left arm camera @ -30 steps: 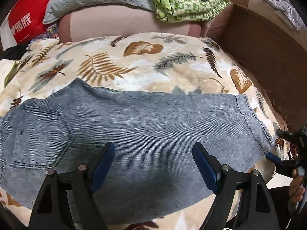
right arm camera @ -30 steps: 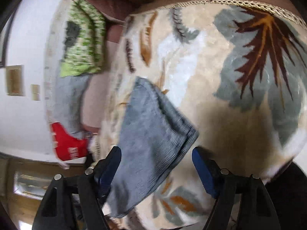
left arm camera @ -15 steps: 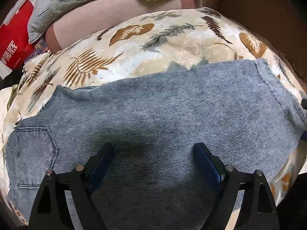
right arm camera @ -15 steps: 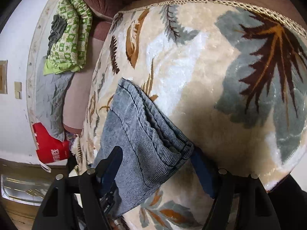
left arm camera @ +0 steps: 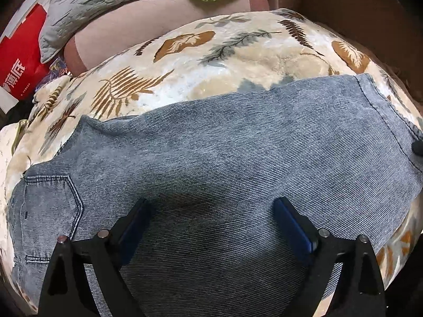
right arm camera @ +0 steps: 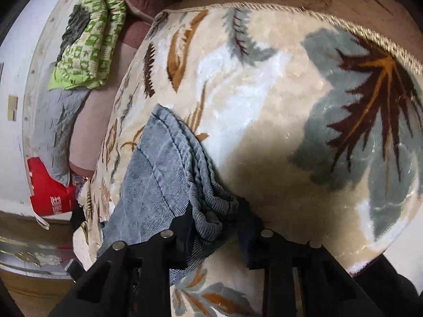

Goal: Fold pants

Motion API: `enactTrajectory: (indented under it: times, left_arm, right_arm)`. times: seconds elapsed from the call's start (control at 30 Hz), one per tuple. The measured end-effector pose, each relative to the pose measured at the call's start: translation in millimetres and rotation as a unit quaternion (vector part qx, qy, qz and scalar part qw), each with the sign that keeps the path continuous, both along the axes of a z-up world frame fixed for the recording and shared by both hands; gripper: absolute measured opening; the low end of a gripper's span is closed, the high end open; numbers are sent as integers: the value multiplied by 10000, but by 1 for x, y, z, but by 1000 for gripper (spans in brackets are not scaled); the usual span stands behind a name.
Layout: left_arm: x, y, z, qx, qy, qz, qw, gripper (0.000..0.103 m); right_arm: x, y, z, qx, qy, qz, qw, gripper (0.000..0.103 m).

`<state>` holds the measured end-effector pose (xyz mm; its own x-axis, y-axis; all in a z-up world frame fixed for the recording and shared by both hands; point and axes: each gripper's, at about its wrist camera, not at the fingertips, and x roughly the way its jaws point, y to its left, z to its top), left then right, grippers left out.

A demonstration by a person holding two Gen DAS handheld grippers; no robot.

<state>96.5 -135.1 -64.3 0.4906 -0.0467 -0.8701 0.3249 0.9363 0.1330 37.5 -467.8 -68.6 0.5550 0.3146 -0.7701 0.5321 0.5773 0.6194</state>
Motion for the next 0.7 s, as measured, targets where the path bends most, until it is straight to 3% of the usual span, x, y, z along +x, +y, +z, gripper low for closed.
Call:
enactTrajectory:
  times: [0.1,0.23,0.33,0.43,0.5,0.57,0.7]
  left_arm:
    - [3,4,1,-142,24,14,9999,95]
    - [7,19,12,-588,128,87,9981,93]
    - [2,54,38,-1145,-102,394,9926,93]
    - [-8,110,69,-1539,-500,880,9829,93]
    - [-15,154,80,-1606,-680,1365,9752,93]
    - [-22,190,84,-1636,-704,1746,9684,93]
    - [-29,229,80,-1495,-643,2148,9630,93]
  right_arm:
    - [4,14,24,-340,-231,127,9991,26]
    - [17,61,84,-1185,-742,677,9879,25]
    - [26,120,131,-1935,-1233,1238,9654,25]
    - [27,201,151,-2326,-1703,2052,9353,25]
    - [26,243,142,-2390,-1817,2474,9212,25]
    - [24,286,113,-2281,-1737,2950,9115,26]
    - [31,333,24,-1747,-998,3700,9070,34]
